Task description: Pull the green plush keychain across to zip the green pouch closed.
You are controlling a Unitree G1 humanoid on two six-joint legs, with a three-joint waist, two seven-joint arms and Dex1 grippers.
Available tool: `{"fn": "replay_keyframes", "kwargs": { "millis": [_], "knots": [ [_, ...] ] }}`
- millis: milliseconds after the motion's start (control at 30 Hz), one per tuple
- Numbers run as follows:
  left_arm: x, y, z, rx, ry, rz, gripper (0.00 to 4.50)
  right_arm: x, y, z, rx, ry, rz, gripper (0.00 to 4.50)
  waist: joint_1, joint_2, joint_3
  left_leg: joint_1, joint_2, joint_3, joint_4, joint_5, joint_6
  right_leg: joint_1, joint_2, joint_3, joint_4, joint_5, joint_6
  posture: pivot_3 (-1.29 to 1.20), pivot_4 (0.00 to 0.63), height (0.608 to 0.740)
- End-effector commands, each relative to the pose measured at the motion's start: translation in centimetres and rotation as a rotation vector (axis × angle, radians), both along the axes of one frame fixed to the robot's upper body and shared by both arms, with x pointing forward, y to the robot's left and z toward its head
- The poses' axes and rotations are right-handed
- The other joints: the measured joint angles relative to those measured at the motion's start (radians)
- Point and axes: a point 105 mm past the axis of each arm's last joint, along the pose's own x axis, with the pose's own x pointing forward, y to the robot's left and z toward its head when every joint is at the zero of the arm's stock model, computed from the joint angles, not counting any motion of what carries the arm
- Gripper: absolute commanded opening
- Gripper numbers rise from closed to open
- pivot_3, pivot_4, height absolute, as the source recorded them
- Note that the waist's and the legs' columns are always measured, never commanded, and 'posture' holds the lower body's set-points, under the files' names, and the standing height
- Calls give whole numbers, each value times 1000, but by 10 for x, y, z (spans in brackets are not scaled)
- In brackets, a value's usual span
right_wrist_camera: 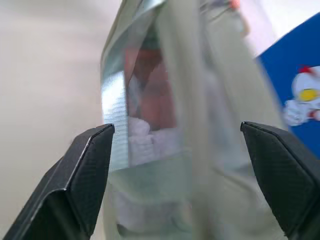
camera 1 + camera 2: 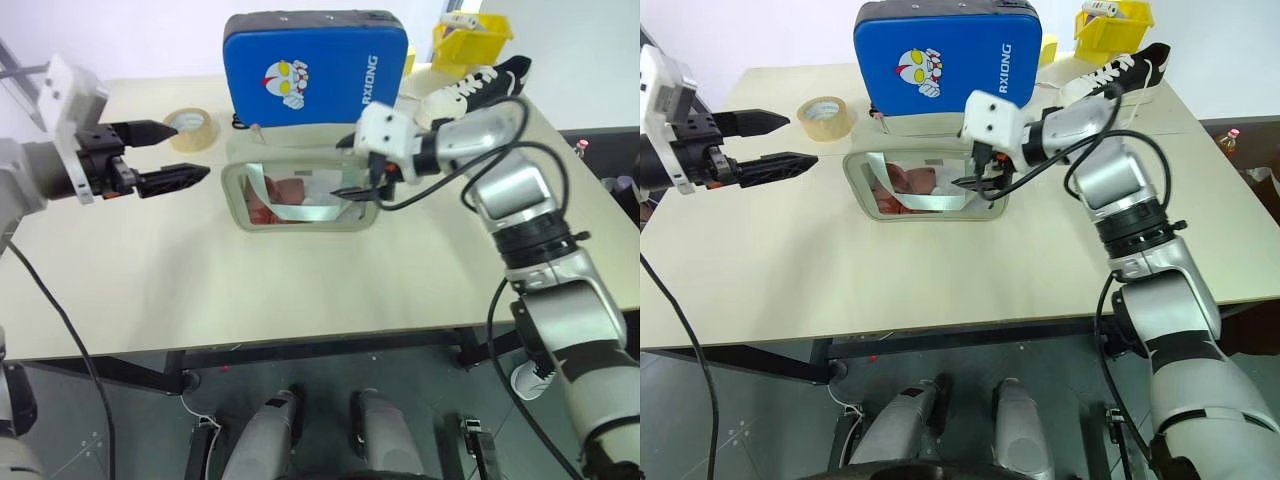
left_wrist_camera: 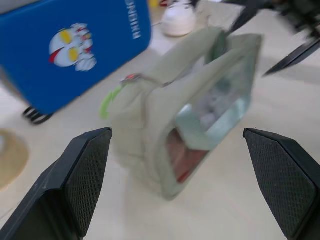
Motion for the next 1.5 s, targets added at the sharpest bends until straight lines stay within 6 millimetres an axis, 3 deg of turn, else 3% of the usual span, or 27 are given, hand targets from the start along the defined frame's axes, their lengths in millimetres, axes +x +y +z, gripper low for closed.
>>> {"fn": "replay_keyframes", "kwargs": {
  "millis": [33, 167, 333, 433, 567, 633, 800, 933, 1100, 1500],
  "knots": [
    [27, 45, 2, -84, -78, 258, 4500, -13, -17, 17, 35, -29, -21, 3908, 8, 0, 0, 1, 0, 0, 0, 0, 0, 1, 0, 0, 0, 0, 0, 0, 150, 740],
    [54, 45, -9, -130, -104, 325, 4500, -5, -19, -3, 37, -9, -64, 3908, 17, -1, -1, 5, 0, 0, 0, 0, 0, 6, -1, 0, -2, -1, -2, 0, 150, 740],
    [87, 15, -16, -137, -126, 303, 4500, 3, -11, -25, 36, 18, -59, 3908, 28, -1, -1, 5, 0, 1, 1, 0, 0, 6, -1, 0, -3, 1, -2, 0, 150, 740],
    [94, -5, -17, -111, -134, 242, 4500, -7, -11, -34, 2, 33, -13, 3046, 27, -1, -1, 4, 0, 1, 1, 0, 1, 6, -1, 0, -3, 3, 2, 0, 150, 740],
    [104, -19, -17, -82, -149, 202, 4500, -31, -12, -49, -56, 73, 71, 894, 26, -1, -1, 5, 0, 2, 1, -1, 2, 6, -1, 0, -3, 4, 3, 0, 150, 740],
    [108, -21, -17, -69, -154, 198, 4500, -39, -12, -53, -70, 90, 90, 30, 25, -2, -1, 5, 0, 1, 2, -1, 2, 7, -1, -1, -3, 4, 3, 0, 150, 740],
    [114, -31, -26, 9, -140, 139, 4500, -41, -10, -52, -57, 79, 78, 30, 21, -2, -1, 7, 0, 2, 3, -1, 1, 9, -1, 0, -4, 4, 3, 0, 150, 740],
    [106, -40, -37, 155, -136, 15, 4500, -41, -9, -48, -46, 68, 63, 30, 22, -2, -1, 7, 0, 2, 3, -1, 1, 10, -1, -1, -4, 3, 3, 0, 150, 740],
    [112, -26, -23, 270, -195, 58, 4500, -37, -10, -44, -37, 58, 43, 30, 22, -2, -1, 7, 0, 1, 3, -1, 1, 9, -1, -1, -4, 3, 3, 0, 150, 740],
    [108, -44, -32, 398, -226, -82, 4500, -34, -8, -41, -20, 60, 31, 30, 22, -2, -1, 7, 0, 1, 3, -1, 2, 9, -1, -1, -4, 3, 3, 0, 150, 740]
  ]
}}
